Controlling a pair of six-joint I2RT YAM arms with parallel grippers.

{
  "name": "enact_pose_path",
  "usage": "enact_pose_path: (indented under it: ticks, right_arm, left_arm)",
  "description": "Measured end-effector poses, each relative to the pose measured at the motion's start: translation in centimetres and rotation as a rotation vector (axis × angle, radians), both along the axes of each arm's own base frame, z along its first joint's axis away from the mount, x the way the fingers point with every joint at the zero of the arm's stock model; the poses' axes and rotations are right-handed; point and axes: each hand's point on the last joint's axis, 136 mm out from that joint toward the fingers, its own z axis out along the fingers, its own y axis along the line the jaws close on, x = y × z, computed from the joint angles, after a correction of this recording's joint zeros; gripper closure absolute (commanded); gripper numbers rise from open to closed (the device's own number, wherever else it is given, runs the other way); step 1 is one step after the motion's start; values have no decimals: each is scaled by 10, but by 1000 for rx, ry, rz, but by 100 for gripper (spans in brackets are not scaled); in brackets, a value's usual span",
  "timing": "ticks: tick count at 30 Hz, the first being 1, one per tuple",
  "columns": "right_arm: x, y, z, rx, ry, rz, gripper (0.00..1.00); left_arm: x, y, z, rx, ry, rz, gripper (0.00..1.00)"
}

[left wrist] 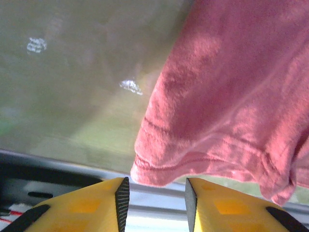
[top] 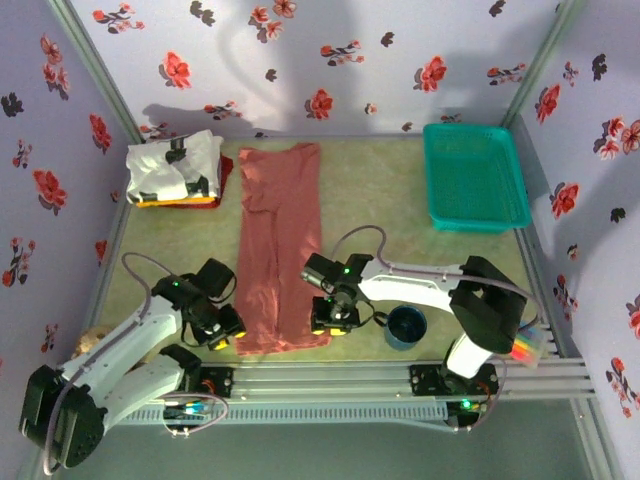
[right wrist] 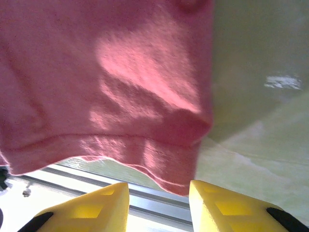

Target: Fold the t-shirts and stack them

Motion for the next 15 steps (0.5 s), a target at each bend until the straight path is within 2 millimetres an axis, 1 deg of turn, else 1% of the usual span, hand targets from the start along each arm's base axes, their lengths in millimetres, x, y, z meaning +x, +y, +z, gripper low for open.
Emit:
enact_pose_path:
  ticks: [7, 10, 15]
  right_arm:
    - [3, 4, -6, 7, 1, -11, 61]
    - [3, 1, -12, -11, 11, -17, 61]
    - [2, -4, -18, -38, 25, -19, 59]
  left_arm:
    - [-2, 1, -20, 10, 21, 21, 61]
    - [-5, 3, -29, 13, 28, 28, 61]
    - [-4, 1, -35, 5, 24, 42, 60]
